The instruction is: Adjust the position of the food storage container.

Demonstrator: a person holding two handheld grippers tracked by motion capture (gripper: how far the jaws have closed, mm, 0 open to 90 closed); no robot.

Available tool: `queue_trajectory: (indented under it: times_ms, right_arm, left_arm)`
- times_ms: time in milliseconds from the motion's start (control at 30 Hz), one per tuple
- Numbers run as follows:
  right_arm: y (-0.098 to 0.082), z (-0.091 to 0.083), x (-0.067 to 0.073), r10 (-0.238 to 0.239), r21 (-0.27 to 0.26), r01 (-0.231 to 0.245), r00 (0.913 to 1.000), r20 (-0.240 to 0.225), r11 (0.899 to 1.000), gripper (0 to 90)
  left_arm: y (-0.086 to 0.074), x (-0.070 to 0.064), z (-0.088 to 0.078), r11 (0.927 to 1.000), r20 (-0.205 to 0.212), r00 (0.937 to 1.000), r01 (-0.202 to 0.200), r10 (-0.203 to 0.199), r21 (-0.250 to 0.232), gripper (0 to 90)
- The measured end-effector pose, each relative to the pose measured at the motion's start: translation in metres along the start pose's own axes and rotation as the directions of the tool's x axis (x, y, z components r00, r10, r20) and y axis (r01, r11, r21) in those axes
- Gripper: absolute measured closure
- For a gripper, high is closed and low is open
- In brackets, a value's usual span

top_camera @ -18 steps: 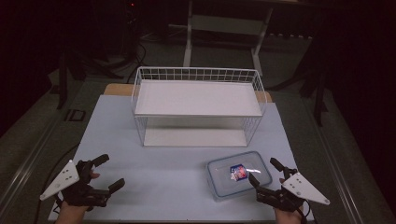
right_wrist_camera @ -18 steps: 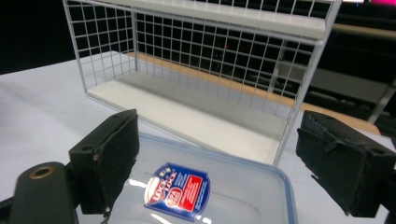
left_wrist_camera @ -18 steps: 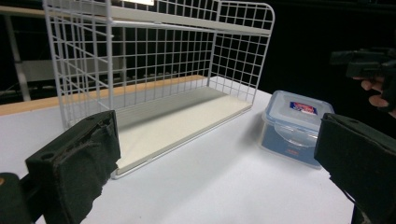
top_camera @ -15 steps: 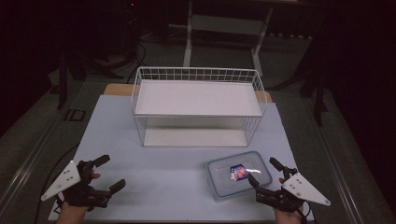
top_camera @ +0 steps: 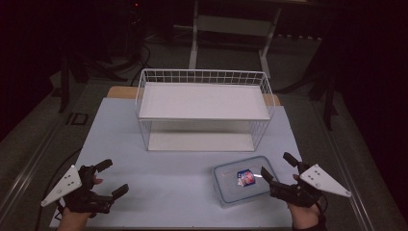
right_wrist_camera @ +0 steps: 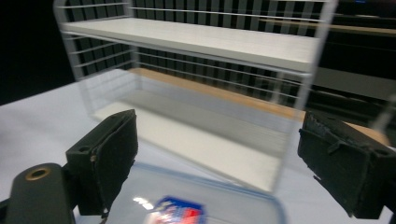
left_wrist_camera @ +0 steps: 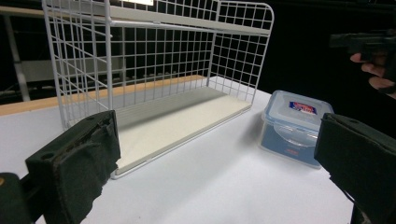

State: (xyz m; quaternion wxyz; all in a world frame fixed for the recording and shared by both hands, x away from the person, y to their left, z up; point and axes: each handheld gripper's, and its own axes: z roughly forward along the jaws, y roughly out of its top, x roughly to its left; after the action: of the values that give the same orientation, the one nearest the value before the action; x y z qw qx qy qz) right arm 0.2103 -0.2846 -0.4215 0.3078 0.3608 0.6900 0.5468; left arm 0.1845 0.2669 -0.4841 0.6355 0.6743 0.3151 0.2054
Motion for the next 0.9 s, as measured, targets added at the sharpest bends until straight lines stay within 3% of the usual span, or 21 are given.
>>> queue_trajectory:
  times_ms: [133,300,400,533,600,633,667,767,867,900]
  right_arm:
    - [0.000,0.002,-0.016,0.016,-0.004,-0.016,0.9995,0.028,1.000,12.0]
    - [-0.005,0.006,-0.038,0.024,0.042,-0.027,0.9959,0.087,0.999,14.0]
    - [-0.016,0.007,-0.054,0.055,0.070,-0.062,0.9930,0.105,0.996,26.7]
    - [-0.034,0.008,-0.070,0.028,0.160,-0.051,0.9897,0.140,0.986,48.8]
    - [-0.045,0.008,-0.077,0.047,0.190,-0.074,0.9886,0.143,0.979,55.4]
    - [-0.045,0.008,-0.077,0.047,0.190,-0.074,0.9886,0.143,0.979,55.4]
    - [-0.056,0.009,-0.082,0.065,0.219,-0.097,0.9867,0.149,0.971,59.1]
    - [-0.066,0.010,-0.084,0.065,0.251,-0.103,0.9854,0.157,0.963,63.2]
    - [-0.086,0.011,-0.087,0.059,0.308,-0.104,0.9867,0.151,0.946,74.0]
    - [-0.086,0.011,-0.087,0.059,0.308,-0.104,0.9867,0.151,0.946,74.0]
  left_arm:
    - [0.000,0.000,0.000,1.0000,0.003,1.0000,0.000,0.000,0.002,0.0]
    - [0.000,0.000,0.000,1.0000,0.004,1.0000,0.002,-0.002,0.003,0.0]
    - [0.000,0.000,0.000,1.0000,0.003,1.0000,0.000,0.000,0.002,0.0]
    - [0.000,0.000,-0.001,1.0000,0.002,1.0000,-0.001,0.001,0.001,0.0]
    - [0.000,0.000,-0.001,1.0000,0.002,1.0000,0.000,0.000,0.003,0.0]
    - [0.000,0.000,-0.001,1.0000,0.002,1.0000,0.000,0.000,0.003,0.0]
    - [-0.001,0.000,0.000,1.0000,0.003,1.0000,0.000,0.000,0.002,0.0]
    - [-0.001,0.000,0.000,1.0000,0.006,1.0000,-0.002,0.002,0.006,0.0]
    - [-0.001,0.000,0.001,0.9999,0.009,0.9999,-0.009,0.009,0.011,0.0]
    - [-0.001,0.000,0.001,0.9999,0.009,0.9999,-0.009,0.009,0.011,0.0]
